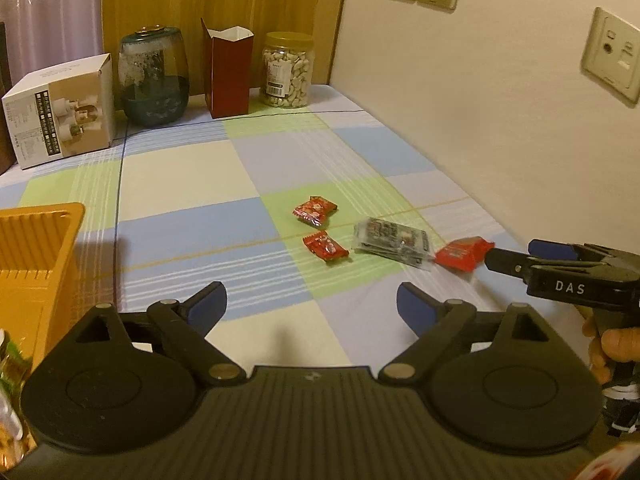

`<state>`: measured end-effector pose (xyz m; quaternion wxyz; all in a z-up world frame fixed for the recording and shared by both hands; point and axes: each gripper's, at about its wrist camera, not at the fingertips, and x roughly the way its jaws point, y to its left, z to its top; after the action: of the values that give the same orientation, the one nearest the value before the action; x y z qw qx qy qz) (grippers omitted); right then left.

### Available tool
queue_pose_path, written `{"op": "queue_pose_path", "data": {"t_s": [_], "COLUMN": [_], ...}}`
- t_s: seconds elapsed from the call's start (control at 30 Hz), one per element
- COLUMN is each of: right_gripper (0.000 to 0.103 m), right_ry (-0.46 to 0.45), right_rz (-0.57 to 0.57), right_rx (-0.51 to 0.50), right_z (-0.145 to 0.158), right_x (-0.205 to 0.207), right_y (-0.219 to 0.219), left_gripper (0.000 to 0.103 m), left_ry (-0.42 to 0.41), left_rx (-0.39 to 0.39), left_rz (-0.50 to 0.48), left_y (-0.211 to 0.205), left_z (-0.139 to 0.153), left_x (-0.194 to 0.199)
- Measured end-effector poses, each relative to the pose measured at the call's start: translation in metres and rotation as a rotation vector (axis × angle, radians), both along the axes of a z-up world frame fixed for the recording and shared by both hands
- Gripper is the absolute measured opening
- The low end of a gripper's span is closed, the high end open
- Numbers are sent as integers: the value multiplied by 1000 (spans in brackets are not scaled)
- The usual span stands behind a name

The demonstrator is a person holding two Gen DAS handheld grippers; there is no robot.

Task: Organize snacks
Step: 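Move both open tools back toward the snack pile, then grasp the red wrapped candy with the right tool while the left tool grasps the red packet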

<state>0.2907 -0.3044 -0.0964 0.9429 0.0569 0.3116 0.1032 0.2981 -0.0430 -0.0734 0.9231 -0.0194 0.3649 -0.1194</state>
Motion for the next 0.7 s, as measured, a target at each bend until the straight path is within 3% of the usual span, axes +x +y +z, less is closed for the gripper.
{"op": "queue_pose_path", "data": {"t_s": [0.43, 0.57, 0.7], "right_gripper": [80, 61, 55], "right_ry": [39, 49, 43], "right_rz": [49, 48, 43], "right_rx": [0, 4, -8], "right_z": [-32, -38, -38], "right_x": [47, 50, 50], "right_y": [5, 4, 5], "left_gripper": [92, 92, 92], "left_ry": [32, 37, 42], "left_rx": [-14, -16, -21], "left_rz": [6, 3, 5], "left_y": [-4, -5, -7], "left_z": [-26, -31, -36], "left_x": [30, 34, 37]}}
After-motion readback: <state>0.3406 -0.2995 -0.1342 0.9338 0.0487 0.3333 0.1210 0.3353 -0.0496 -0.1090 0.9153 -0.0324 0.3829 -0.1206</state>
